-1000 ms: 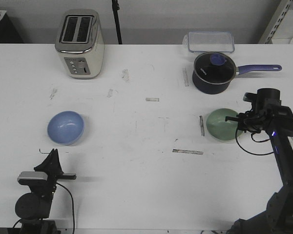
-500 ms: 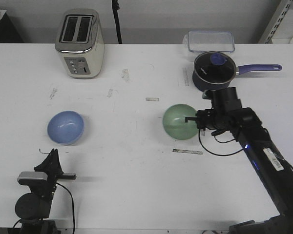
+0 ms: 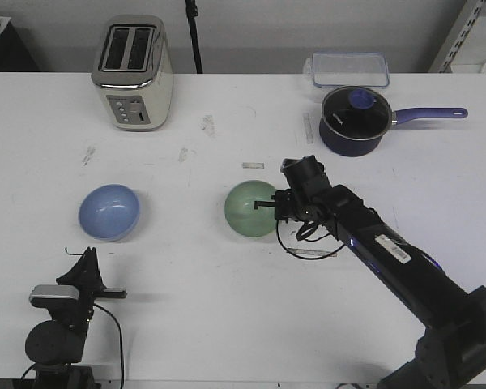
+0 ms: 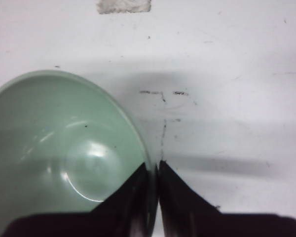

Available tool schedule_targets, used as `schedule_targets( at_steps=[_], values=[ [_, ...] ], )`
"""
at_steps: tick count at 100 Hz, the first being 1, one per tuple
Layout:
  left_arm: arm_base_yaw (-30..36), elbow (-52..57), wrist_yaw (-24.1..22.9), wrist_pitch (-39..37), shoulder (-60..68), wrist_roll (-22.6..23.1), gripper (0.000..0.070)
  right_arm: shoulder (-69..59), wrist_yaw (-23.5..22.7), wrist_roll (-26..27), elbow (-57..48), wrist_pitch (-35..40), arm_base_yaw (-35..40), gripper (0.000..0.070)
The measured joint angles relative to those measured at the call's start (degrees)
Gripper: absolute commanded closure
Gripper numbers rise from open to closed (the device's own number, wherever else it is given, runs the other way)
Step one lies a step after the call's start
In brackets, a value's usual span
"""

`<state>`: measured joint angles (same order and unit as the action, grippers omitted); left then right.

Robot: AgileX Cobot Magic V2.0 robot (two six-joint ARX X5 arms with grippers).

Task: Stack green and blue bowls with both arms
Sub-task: 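Drag the green bowl with the right gripper toward the table center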

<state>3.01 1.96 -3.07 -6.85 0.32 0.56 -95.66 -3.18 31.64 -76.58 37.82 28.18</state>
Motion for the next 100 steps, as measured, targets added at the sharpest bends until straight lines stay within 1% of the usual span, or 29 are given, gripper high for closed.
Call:
schedule_targets(
  at_steps=[52, 60, 64, 78, 89, 96, 98, 100],
  values=[
    [0.0, 0.0, 0.0, 0.02, 0.0, 0.0, 0.0698, -3.23, 0.42, 0.79, 0.0, -2.91, 2.14, 0.0684],
    [0.0, 0.0, 0.0, 0.02, 0.0, 0.0, 0.0698, -3.28, 0.42, 0.79, 0.0, -2.93, 2.12, 0.0668],
    [0.0, 0.0, 0.0, 0.0, 0.0, 0.0, 0.0698, -3.3, 0.42, 0.79, 0.0, -2.95, 2.1, 0.0631],
    [0.0, 0.0, 0.0, 0.02, 0.0, 0.0, 0.0698, -3.3, 0.42, 0.79, 0.0, -4.0, 1.81, 0.044],
    [0.0, 0.0, 0.0, 0.02, 0.0, 0.0, 0.0698, -3.3, 0.42, 0.79, 0.0, -4.15, 1.84, 0.0344],
    [-0.02, 0.0, 0.0, 0.0, 0.0, 0.0, 0.0698, -3.3, 0.42, 0.74, 0.0, -4.24, 1.86, 0.0239],
    [0.0, 0.0, 0.0, 0.02, 0.0, 0.0, 0.0698, -3.3, 0.46, 0.7, 0.0, -4.26, 1.86, 0.0197],
    [0.0, 0.0, 0.0, 0.02, 0.0, 0.0, 0.0698, -3.3, 0.48, 0.52, 0.0, -4.28, 1.86, 0.0175]
  ],
)
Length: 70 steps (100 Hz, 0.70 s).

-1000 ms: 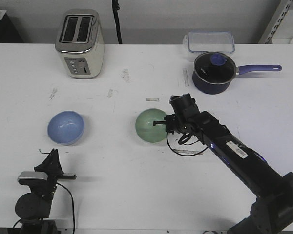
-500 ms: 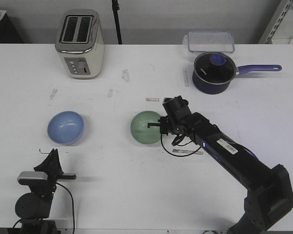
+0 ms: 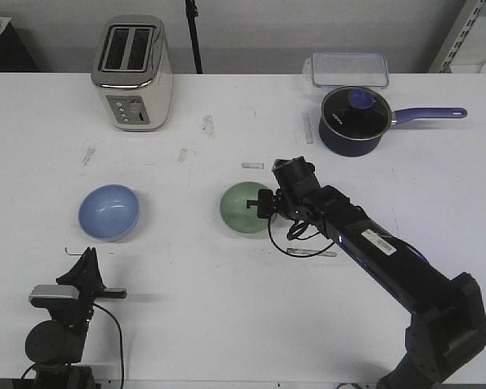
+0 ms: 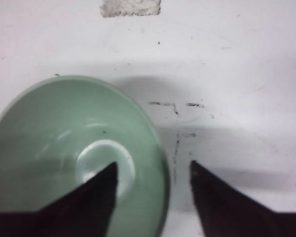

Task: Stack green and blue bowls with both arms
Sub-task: 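Drag the green bowl with the right gripper toward the table center, then release the green bowl and retract the right gripper to rest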

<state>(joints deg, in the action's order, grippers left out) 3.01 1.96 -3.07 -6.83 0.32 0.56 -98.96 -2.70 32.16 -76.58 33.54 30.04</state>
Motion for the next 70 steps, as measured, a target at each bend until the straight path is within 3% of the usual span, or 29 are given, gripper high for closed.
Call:
schedule_targets(
  at_steps=[6, 36, 44, 56, 70],
  values=[
    [0.0, 0.0, 0.0, -0.02, 0.0, 0.0, 0.0698, 0.04, 0.59, -0.44, 0.0, -0.13, 0.0, 0.013],
    [-0.02, 0.0, 0.0, -0.02, 0.0, 0.0, 0.0698, 7.3, 1.53, -9.68, 0.0, -3.76, -1.95, 0.0147],
    [-0.02, 0.0, 0.0, -0.02, 0.0, 0.0, 0.0698, 9.53, 2.67, -13.29, 0.7, -7.56, -2.91, 0.0218],
    [0.0, 0.0, 0.0, -0.02, 0.0, 0.0, 0.0698, 13.73, 3.04, -18.78, 5.01, -14.49, -4.72, 0.0383],
    [0.0, 0.0, 0.0, -0.02, 0.0, 0.0, 0.0698, 19.5, 3.52, -25.29, 12.33, -22.8, -7.32, 0.0626]
  ],
)
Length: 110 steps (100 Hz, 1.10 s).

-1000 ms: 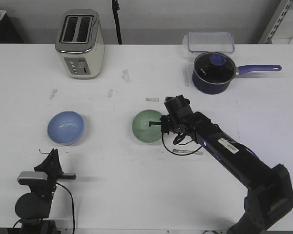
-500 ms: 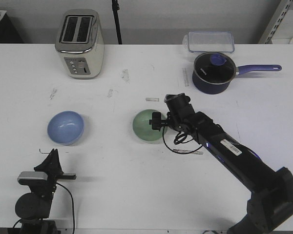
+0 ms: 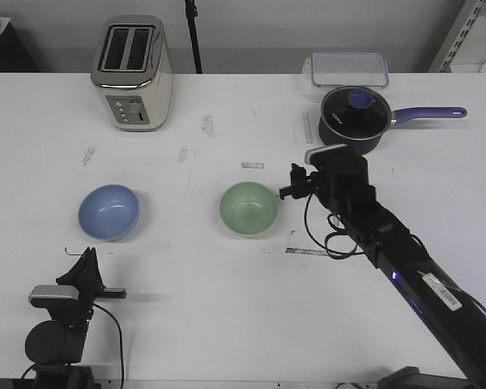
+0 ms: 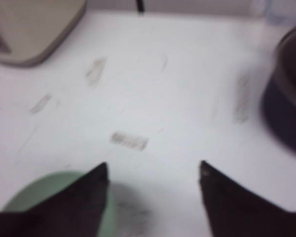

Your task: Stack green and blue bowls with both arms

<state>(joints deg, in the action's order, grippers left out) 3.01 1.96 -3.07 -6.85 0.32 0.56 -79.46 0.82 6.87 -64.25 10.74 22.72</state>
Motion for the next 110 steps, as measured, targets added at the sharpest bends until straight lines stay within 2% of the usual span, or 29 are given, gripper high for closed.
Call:
schedule_targets(
  at_steps=[4, 21, 43, 75, 101, 110],
  values=[
    [0.0, 0.0, 0.0, 0.02, 0.0, 0.0, 0.0698, 1.86, -0.02, -1.7, 2.01, -1.86, -0.92, 0.07],
    [0.0, 0.0, 0.0, 0.0, 0.0, 0.0, 0.0698, 9.84, -0.09, -6.54, 10.8, -8.9, -6.14, 0.0696],
    [0.0, 0.0, 0.0, 0.02, 0.0, 0.0, 0.0698, 22.43, 0.07, -7.58, 23.61, -14.49, -14.23, 0.0696],
    [0.0, 0.0, 0.0, 0.02, 0.0, 0.0, 0.0698, 41.44, -2.29, -7.98, 36.63, -14.71, -24.11, 0.0696],
    [0.0, 0.0, 0.0, 0.0, 0.0, 0.0, 0.0698, 56.72, -2.32, -7.98, 42.49, -14.82, -25.0, 0.0696],
    [0.0, 0.0, 0.0, 0.02, 0.0, 0.0, 0.0698, 61.86, -2.29, -7.98, 43.54, -12.81, -24.98, 0.0697]
  ],
)
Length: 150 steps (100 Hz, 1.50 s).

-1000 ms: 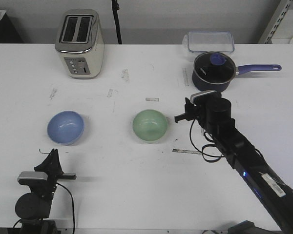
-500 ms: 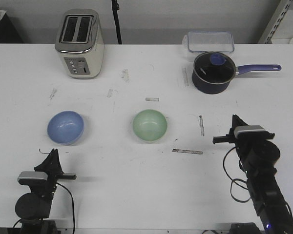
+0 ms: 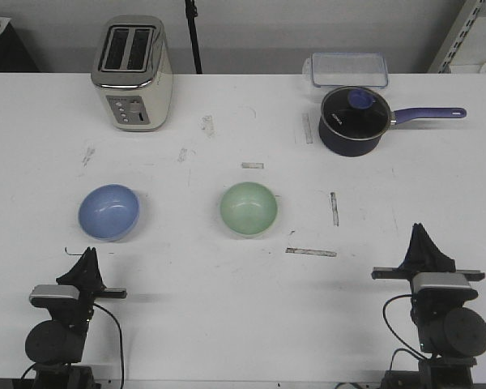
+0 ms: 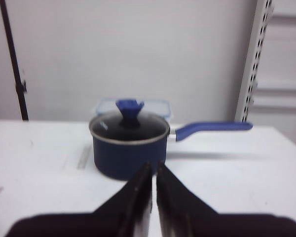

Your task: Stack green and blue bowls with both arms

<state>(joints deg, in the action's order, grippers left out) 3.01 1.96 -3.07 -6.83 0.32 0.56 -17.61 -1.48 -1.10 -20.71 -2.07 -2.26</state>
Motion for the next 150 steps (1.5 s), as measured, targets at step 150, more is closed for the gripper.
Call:
schedule_targets(
  at_steps=[150],
  values=[
    [-0.02, 4.42, -0.02, -1.73, 2.89, -4.68, 0.0699, 9.27, 0.2, -0.02, 0.0, 0.96, 0.0, 0.0696]
  ],
)
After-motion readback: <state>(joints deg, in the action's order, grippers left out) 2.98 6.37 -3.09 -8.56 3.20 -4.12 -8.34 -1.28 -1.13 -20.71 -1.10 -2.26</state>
